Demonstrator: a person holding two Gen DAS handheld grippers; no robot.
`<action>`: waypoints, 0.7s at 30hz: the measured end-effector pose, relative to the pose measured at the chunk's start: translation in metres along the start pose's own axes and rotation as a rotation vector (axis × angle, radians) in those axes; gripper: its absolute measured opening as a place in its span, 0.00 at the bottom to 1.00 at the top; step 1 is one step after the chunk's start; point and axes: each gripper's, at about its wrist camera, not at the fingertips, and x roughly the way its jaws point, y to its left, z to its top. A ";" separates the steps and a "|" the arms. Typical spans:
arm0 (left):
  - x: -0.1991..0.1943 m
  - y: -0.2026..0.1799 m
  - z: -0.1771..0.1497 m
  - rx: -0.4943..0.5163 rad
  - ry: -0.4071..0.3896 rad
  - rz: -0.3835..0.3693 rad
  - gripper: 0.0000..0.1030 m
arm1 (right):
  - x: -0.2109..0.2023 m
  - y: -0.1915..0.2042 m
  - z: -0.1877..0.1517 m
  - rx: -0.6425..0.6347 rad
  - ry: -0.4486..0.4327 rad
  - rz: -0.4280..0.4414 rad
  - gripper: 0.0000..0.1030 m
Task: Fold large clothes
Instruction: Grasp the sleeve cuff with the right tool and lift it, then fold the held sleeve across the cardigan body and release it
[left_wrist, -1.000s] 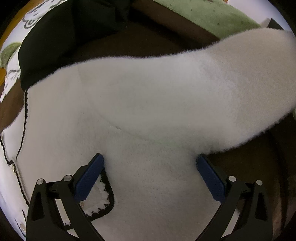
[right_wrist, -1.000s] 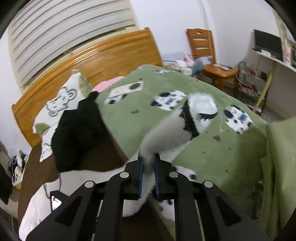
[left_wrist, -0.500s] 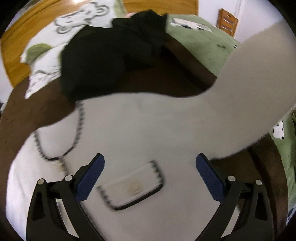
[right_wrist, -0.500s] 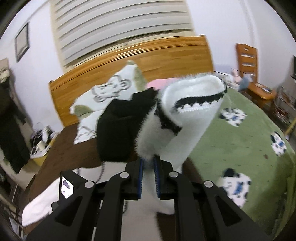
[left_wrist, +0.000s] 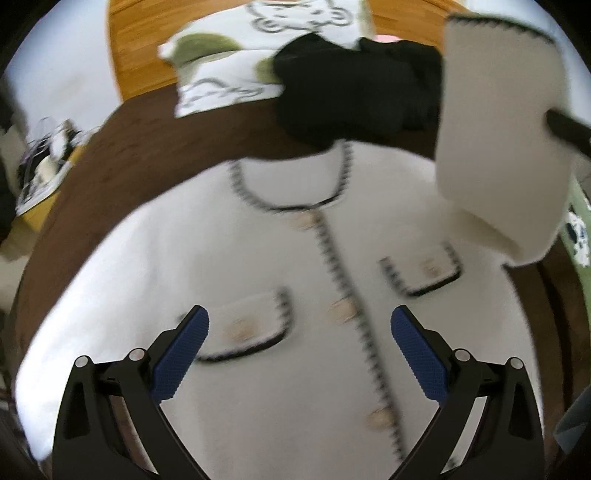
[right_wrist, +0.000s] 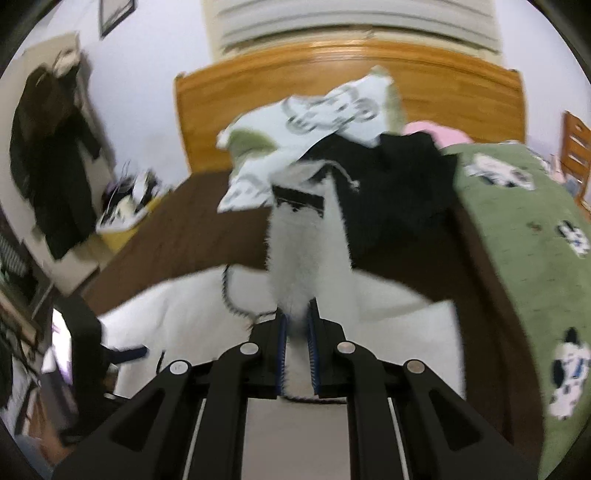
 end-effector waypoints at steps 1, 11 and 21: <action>0.000 0.011 -0.007 -0.005 -0.007 0.030 0.94 | 0.013 0.012 -0.006 -0.018 0.022 0.006 0.11; 0.003 0.073 -0.051 -0.141 0.017 0.113 0.94 | 0.090 0.073 -0.062 -0.077 0.161 0.050 0.11; -0.005 0.113 -0.076 -0.269 0.006 0.156 0.94 | 0.115 0.116 -0.067 -0.115 0.180 0.094 0.11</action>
